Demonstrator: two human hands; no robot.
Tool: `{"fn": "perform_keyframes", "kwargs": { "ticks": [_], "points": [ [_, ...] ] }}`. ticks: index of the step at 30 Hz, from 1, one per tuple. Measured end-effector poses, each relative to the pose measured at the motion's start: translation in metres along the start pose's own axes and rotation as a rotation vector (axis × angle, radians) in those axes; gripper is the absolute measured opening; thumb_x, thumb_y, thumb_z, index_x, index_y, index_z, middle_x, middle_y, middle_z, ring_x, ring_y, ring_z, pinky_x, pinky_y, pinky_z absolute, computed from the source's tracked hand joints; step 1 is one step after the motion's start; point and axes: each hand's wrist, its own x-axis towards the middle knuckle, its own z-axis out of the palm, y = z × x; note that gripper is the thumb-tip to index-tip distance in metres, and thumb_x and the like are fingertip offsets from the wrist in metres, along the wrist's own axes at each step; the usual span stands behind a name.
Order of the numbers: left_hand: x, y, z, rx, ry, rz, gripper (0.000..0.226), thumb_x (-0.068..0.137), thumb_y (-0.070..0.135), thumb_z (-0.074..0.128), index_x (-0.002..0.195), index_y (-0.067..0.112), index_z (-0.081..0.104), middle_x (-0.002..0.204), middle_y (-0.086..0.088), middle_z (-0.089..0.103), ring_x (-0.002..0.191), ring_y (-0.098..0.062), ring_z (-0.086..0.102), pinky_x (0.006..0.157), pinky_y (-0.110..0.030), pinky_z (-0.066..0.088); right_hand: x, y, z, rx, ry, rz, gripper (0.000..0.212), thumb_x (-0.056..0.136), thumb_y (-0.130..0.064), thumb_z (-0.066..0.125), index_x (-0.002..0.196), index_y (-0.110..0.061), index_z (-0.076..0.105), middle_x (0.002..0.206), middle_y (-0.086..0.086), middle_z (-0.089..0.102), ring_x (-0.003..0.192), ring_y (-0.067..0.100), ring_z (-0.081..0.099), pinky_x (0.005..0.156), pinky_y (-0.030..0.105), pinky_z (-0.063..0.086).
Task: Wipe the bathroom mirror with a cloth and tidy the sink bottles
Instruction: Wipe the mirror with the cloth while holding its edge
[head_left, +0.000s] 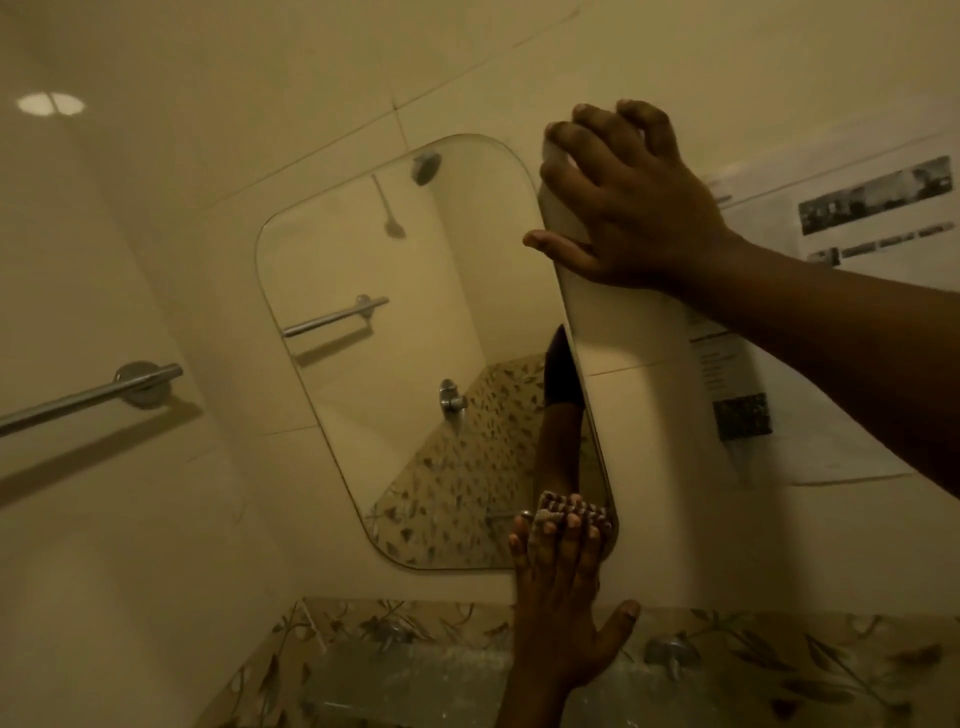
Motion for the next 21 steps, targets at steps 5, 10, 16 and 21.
{"fn": "perform_keyframes", "kwargs": {
  "ticks": [5,10,16,21],
  "points": [
    [0.001,0.009,0.010,-0.051,0.061,-0.107,0.099,0.098,0.070,0.053,0.172,0.017,0.014,0.180,-0.011,0.012,0.167,-0.039,0.001,0.131,-0.066,-0.002,0.000,0.001,0.006,-0.005,0.033,-0.002,0.075,0.106,-0.068,0.030,0.139,-0.003,0.046,0.155,0.022,0.045,0.148,0.041,0.039,0.121,0.055,0.025],
    [-0.004,-0.003,0.009,-0.009,0.082,-0.137,0.093,0.099,0.070,0.047,0.171,0.018,0.019,0.180,-0.011,0.014,0.167,-0.037,0.003,0.130,-0.064,-0.002,-0.002,0.003,0.008,0.002,0.054,-0.010,0.073,0.106,-0.069,0.032,0.135,-0.004,0.048,0.154,0.022,0.046,0.148,0.041,0.039,0.121,0.054,0.023],
    [-0.017,-0.035,0.002,0.027,0.091,-0.232,0.092,0.102,0.067,0.040,0.172,0.018,0.006,0.181,-0.008,0.005,0.167,-0.031,-0.001,0.128,-0.058,0.004,-0.002,0.005,0.009,-0.007,0.038,-0.010,0.073,0.106,-0.069,0.030,0.135,-0.005,0.049,0.153,0.021,0.047,0.148,0.041,0.039,0.121,0.053,0.023],
    [-0.026,-0.069,-0.006,0.027,0.073,-0.413,0.086,0.106,0.069,0.021,0.172,0.016,0.002,0.181,-0.008,-0.004,0.167,-0.030,-0.009,0.132,-0.049,-0.011,-0.003,0.004,0.010,-0.007,0.028,-0.017,0.073,0.106,-0.069,0.029,0.136,-0.005,0.048,0.154,0.022,0.046,0.148,0.041,0.039,0.121,0.053,0.023]
  ]
}}
